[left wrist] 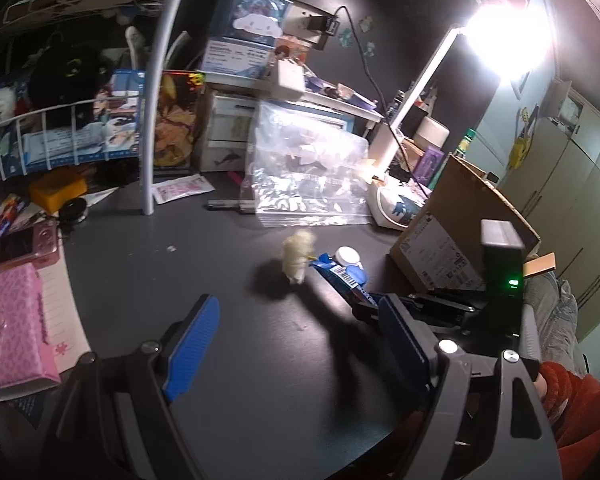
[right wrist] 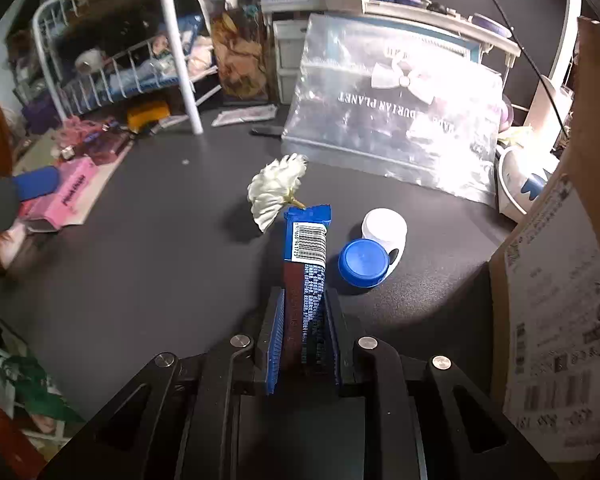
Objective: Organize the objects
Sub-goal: 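Move the right tool to the blue-wrapped snack bar and grasp it, then carry the snack bar into the cardboard box and open the right tool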
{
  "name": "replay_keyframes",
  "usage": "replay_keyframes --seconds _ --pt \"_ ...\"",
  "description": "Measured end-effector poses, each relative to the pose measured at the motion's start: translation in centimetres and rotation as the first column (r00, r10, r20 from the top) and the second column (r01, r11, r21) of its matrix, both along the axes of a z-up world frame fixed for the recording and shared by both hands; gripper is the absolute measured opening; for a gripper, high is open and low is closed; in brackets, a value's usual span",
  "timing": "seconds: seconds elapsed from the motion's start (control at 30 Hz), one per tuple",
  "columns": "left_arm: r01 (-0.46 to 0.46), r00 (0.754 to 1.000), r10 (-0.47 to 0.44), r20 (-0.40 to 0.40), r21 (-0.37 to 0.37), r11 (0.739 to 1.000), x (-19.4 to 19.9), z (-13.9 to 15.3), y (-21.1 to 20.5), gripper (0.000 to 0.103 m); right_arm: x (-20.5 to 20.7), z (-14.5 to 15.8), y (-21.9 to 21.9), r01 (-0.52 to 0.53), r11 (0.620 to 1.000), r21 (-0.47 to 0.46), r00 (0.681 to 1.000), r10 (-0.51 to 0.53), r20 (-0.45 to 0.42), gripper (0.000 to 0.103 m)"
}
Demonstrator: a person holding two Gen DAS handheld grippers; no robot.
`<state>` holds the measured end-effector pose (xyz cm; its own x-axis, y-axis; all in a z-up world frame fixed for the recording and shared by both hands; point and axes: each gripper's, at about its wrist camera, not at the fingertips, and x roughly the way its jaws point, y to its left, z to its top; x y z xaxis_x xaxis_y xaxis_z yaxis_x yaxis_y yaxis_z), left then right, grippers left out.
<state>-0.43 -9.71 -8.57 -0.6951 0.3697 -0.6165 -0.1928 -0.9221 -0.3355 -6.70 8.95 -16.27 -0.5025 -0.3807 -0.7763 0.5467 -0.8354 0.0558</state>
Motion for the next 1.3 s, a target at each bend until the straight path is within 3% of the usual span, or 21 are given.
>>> replay_keyframes --seconds 0.23,0.4,0.63,1.0,1.3 --pt "0.066 0.997 -0.065 -0.037 0.034 0.997 -0.6 2.1 1.7 0.079 2.8 4.9 0.2 -0.137 0.983 -0.121 0.990 0.131 -0.055 0.014" --pt "0.131 0.988 -0.122 -0.090 0.090 0.987 -0.8 4.9 3.0 0.062 4.7 8.8 0.3 -0.255 0.949 -0.186 0.965 0.237 -0.115 0.014" --pt "0.172 0.975 -0.160 -0.153 0.069 0.983 -1.4 8.4 5.9 0.037 6.2 13.0 2.3 -0.337 0.922 -0.192 0.930 0.295 -0.219 0.014" --pt "0.282 0.943 -0.277 -0.185 0.004 0.959 -5.5 11.7 14.8 0.034 4.0 16.3 10.5 -0.267 0.944 -0.192 0.935 0.207 -0.287 0.014" --pt "0.377 0.922 -0.381 -0.064 -0.065 0.924 -10.4 10.2 22.6 0.034 0.3 14.5 17.7 -0.130 0.965 -0.228 0.976 0.084 -0.201 0.014"
